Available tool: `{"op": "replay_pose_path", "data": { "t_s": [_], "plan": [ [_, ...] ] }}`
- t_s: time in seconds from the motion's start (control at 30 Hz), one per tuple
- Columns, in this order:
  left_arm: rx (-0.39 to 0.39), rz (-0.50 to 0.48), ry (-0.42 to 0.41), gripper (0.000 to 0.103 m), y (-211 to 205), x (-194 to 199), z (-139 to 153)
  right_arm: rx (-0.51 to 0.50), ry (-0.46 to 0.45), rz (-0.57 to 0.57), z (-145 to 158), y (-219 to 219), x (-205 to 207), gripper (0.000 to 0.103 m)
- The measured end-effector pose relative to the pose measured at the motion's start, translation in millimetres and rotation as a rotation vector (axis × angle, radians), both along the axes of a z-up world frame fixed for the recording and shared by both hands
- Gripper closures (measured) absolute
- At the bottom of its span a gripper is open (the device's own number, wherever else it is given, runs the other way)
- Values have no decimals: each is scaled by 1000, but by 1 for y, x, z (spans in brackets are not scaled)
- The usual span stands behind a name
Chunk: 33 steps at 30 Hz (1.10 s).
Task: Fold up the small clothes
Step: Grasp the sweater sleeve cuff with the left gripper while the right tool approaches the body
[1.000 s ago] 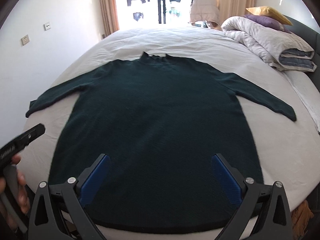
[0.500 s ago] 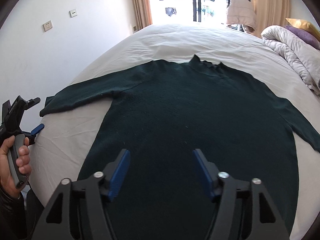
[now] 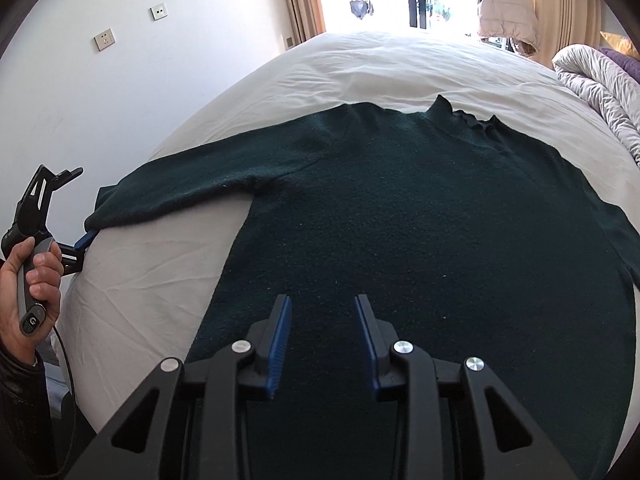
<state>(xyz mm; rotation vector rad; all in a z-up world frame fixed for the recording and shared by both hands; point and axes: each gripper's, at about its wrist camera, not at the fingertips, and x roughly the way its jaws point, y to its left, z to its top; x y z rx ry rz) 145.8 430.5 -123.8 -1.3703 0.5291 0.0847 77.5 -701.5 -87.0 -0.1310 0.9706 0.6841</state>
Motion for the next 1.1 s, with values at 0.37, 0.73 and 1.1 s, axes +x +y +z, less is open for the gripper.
{"op": "replay_pose_path", "data": {
  "t_s": [0.37, 0.73, 1.1],
  "plan": [
    [-171, 48, 2, 54, 51, -12, -30, 23, 5, -3, -1, 4, 2, 69],
    [-83, 188, -37, 76, 52, -38, -35, 50, 11, -3, 1, 11, 12, 69],
    [-88, 171, -16, 86, 46, -12, -37, 58, 28, -4, -7, 11, 11, 69]
  ]
}}
